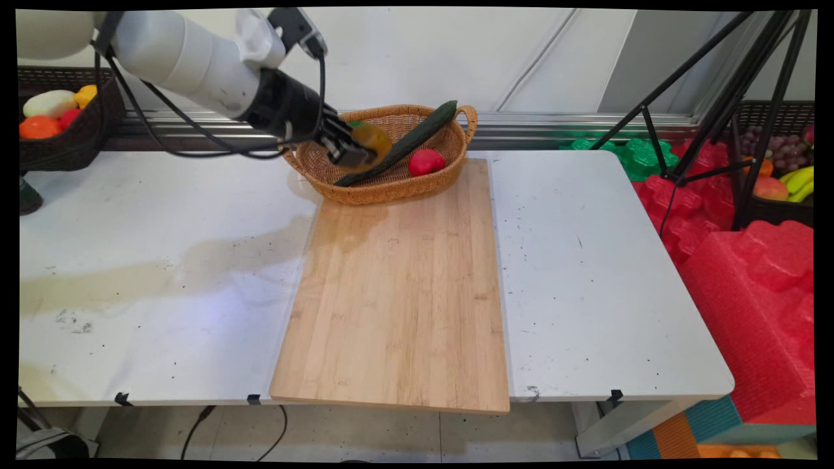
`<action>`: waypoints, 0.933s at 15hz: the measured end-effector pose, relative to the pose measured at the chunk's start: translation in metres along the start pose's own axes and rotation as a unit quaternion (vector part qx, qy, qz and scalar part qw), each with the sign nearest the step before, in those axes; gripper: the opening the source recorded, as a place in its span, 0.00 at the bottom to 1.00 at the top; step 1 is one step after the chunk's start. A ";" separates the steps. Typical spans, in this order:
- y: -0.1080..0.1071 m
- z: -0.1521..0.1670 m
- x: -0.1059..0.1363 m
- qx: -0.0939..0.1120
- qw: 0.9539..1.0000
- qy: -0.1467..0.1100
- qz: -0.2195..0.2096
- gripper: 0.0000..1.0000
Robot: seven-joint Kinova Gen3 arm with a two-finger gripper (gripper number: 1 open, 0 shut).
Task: Place the picked object in the vegetable basket
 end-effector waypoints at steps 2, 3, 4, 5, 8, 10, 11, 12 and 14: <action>-0.012 0.000 0.004 0.013 1.000 0.005 -0.015 0.00; -0.018 0.003 0.007 0.019 1.000 0.007 -0.021 0.00; -0.023 0.006 0.009 0.025 0.999 0.008 -0.026 0.00; -0.030 0.012 0.011 0.031 0.999 0.008 -0.031 0.00; -0.048 0.032 0.015 0.046 0.998 0.001 -0.042 0.00; -0.059 0.046 0.014 0.051 0.998 -0.007 -0.044 0.00; -0.063 0.053 0.014 0.051 0.998 -0.011 -0.043 0.00; -0.067 0.060 0.013 0.052 0.998 -0.016 -0.042 0.00; -0.076 0.074 0.011 0.052 0.998 -0.026 -0.039 0.00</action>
